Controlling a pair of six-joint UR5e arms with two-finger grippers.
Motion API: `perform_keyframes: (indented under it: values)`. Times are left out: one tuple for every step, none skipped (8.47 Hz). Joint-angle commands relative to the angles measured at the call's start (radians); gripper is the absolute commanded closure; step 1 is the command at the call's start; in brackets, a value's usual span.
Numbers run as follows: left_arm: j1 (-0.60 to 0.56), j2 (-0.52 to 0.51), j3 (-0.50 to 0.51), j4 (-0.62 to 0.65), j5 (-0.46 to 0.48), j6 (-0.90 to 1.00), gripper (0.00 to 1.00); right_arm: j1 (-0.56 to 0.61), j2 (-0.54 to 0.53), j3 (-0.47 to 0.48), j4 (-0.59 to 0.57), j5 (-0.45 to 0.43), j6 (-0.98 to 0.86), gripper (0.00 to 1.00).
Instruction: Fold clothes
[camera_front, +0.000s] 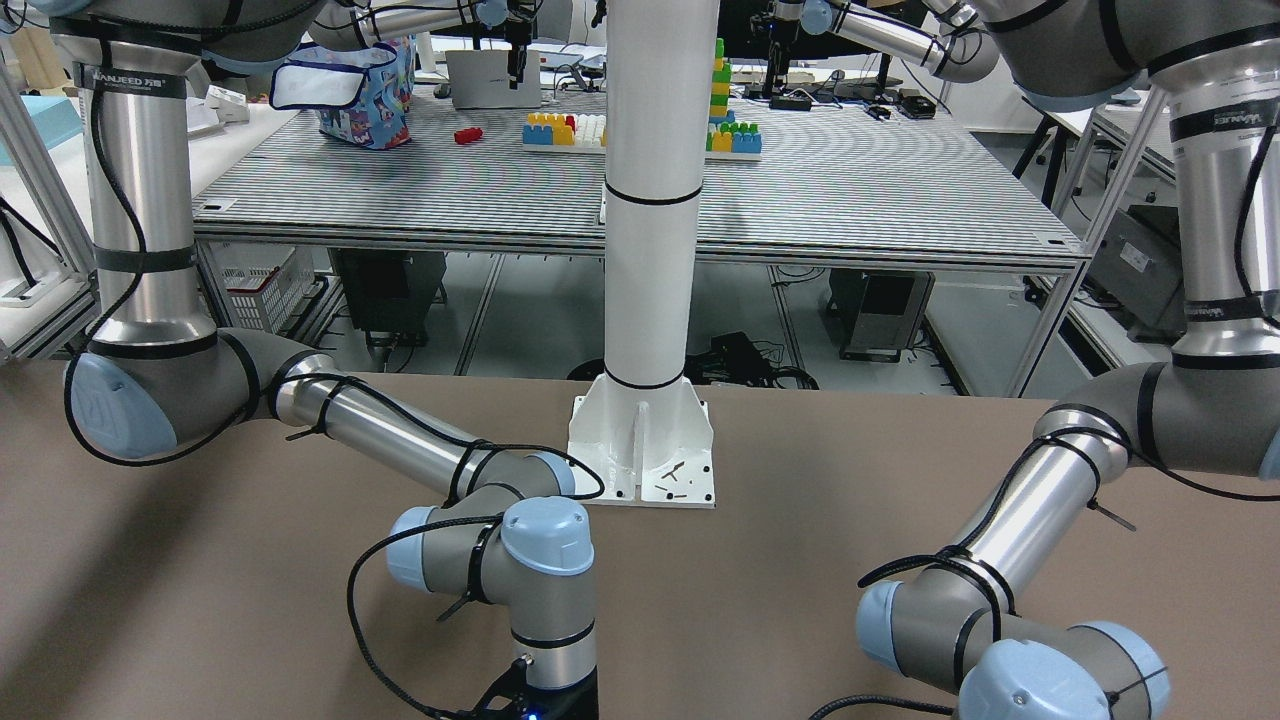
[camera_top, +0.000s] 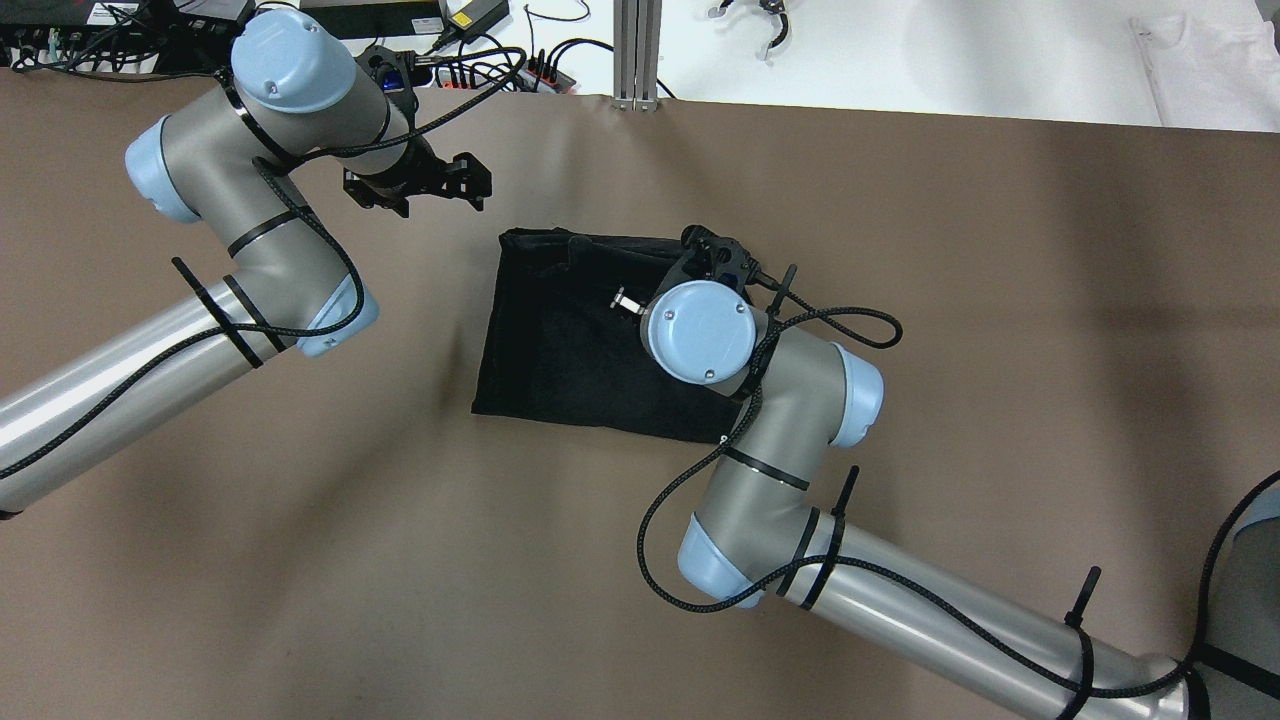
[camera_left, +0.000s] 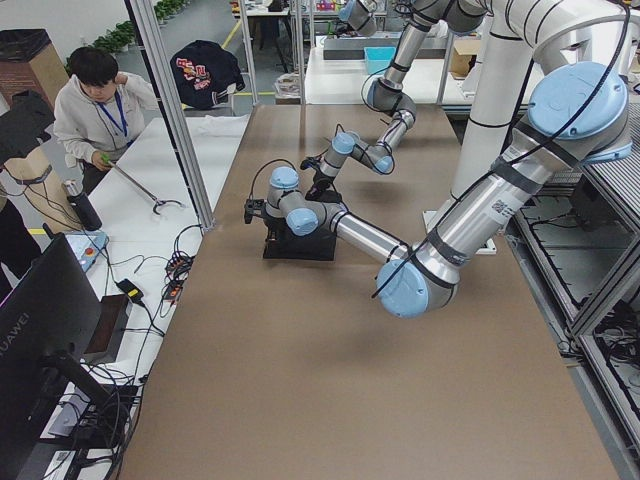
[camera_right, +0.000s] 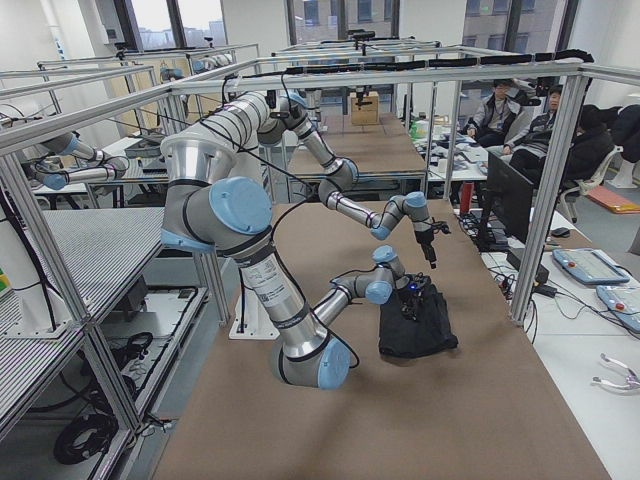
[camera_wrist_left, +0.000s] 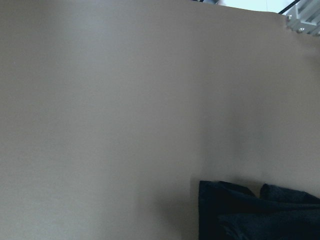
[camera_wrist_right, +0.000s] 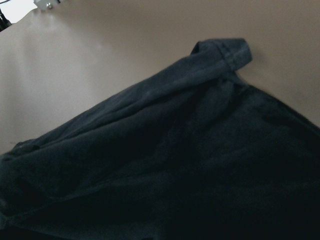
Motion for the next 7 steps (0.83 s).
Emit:
perform_keyframes:
  values:
    - [-0.002,0.052,-0.05,-0.023,-0.008,0.001,0.0,-0.043,0.119,-0.157,0.002,-0.041,0.001,1.0]
    - [-0.005,0.056,-0.053,-0.025,-0.01,0.001,0.0,-0.04,0.144,-0.19,0.014,-0.064,-0.013,1.0]
    - [-0.007,0.058,-0.063,-0.023,-0.011,0.001,0.0,-0.032,0.149,-0.193,0.026,-0.093,-0.029,1.0]
    - [-0.013,0.072,-0.079,-0.023,-0.015,0.001,0.0,-0.022,0.156,-0.232,0.069,-0.107,-0.051,1.0]
    - [-0.019,0.101,-0.108,-0.023,-0.016,0.002,0.0,-0.003,0.171,-0.319,0.144,-0.133,-0.072,1.0]
    - [-0.025,0.124,-0.137,-0.022,-0.016,0.002,0.0,0.016,0.194,-0.401,0.179,-0.177,-0.11,1.0]
    - [-0.031,0.144,-0.165,-0.02,-0.034,0.002,0.0,0.05,0.222,-0.429,0.184,-0.209,-0.118,1.0]
